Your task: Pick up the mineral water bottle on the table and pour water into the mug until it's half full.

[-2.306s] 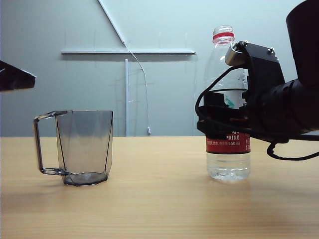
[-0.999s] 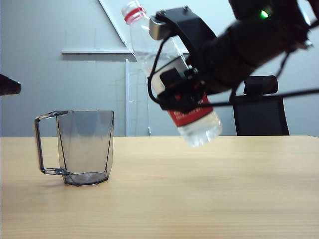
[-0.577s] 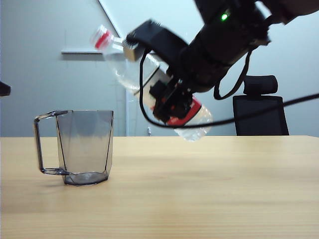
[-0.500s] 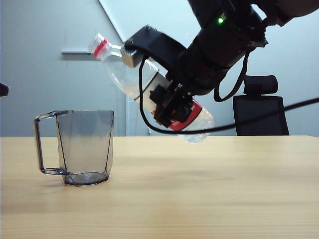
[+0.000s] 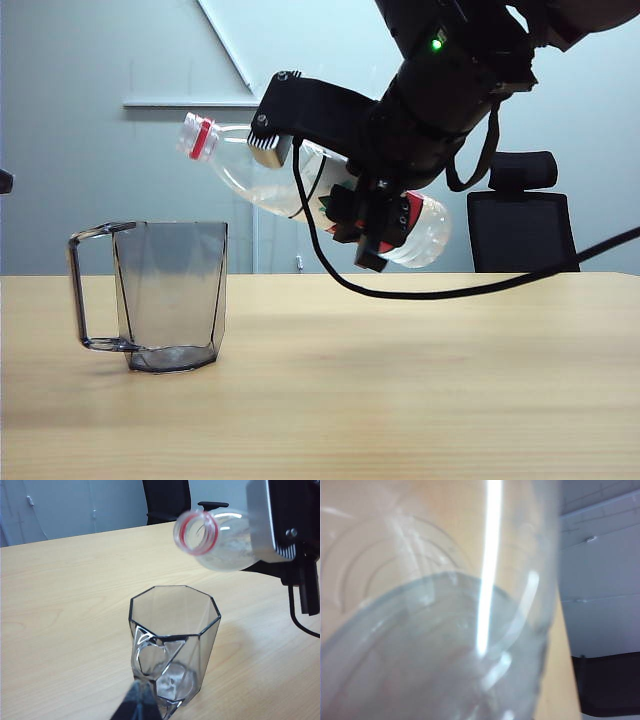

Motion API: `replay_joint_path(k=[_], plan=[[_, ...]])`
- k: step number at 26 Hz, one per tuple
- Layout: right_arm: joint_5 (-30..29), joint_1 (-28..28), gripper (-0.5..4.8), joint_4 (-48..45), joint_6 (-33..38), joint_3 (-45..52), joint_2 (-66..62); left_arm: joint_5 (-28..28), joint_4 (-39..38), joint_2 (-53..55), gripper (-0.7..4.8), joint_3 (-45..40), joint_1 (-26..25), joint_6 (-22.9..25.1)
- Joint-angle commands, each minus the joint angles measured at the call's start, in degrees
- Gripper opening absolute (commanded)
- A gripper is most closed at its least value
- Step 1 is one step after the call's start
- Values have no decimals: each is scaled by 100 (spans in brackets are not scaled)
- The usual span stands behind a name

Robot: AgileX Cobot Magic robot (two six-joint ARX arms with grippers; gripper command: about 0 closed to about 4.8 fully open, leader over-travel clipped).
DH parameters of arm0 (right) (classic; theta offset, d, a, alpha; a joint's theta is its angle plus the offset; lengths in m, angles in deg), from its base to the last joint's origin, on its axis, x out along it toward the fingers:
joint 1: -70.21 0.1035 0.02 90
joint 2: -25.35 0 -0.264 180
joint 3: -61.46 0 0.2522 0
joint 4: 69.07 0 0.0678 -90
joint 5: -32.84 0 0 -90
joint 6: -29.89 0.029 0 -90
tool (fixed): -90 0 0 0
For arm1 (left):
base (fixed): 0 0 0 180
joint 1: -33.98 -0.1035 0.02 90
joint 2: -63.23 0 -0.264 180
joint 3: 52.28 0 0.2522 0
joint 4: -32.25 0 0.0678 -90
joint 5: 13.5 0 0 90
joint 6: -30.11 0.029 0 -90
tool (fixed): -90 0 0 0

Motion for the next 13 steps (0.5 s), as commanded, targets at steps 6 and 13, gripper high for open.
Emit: replay_joint_path(k=[6,13], plan=[[404,20,207,-503,-765,-68,76,-20,52,9,-2,15,-7,-17],[431,20,208,-586,-1652,-68,76,-20,52,9,-2,15,-4,-17]])
